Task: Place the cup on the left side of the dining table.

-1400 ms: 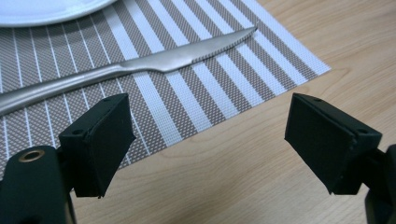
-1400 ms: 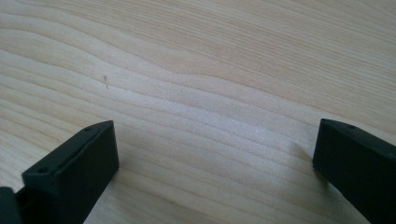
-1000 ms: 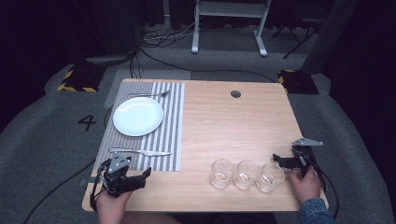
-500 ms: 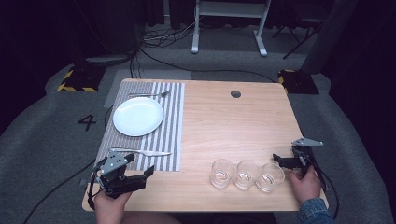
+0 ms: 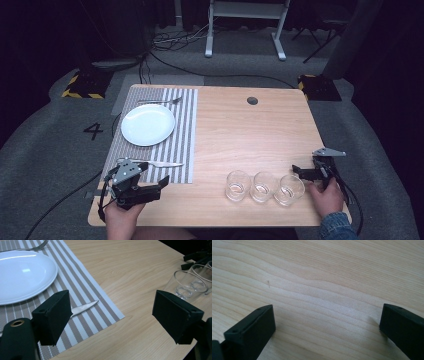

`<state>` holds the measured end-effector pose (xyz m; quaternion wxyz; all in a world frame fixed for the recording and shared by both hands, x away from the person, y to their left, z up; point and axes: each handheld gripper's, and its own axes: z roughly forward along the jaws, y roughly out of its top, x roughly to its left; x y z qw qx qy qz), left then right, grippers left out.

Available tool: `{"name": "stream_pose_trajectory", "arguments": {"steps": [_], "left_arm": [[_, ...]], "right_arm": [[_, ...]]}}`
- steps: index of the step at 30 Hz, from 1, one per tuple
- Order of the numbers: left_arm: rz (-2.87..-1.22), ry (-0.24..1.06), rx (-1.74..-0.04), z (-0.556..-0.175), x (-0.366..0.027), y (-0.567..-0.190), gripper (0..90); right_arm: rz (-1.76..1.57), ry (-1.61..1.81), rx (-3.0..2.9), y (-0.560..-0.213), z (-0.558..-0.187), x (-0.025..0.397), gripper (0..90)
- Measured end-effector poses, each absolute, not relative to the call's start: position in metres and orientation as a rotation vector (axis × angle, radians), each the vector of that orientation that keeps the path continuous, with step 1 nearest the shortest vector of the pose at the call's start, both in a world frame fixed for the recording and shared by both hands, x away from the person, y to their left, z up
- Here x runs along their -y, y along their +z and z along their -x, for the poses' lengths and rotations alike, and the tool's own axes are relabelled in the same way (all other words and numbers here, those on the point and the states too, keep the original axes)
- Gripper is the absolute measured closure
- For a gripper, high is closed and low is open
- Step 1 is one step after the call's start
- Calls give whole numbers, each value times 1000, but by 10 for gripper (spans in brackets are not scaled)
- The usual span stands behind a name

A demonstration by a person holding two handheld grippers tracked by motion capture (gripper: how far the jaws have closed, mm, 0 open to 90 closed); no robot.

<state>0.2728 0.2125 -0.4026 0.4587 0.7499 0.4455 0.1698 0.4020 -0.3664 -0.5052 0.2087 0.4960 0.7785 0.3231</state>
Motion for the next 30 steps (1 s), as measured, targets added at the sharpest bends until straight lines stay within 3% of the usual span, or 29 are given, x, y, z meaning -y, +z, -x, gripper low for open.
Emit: {"name": "stream_pose_trajectory", "arguments": {"steps": [30], "left_arm": [[-1954, 391, -924, -319, -125, -392, 155]], "right_arm": [[-1380, 899, -2167, -505, -402, 366, 5]]}}
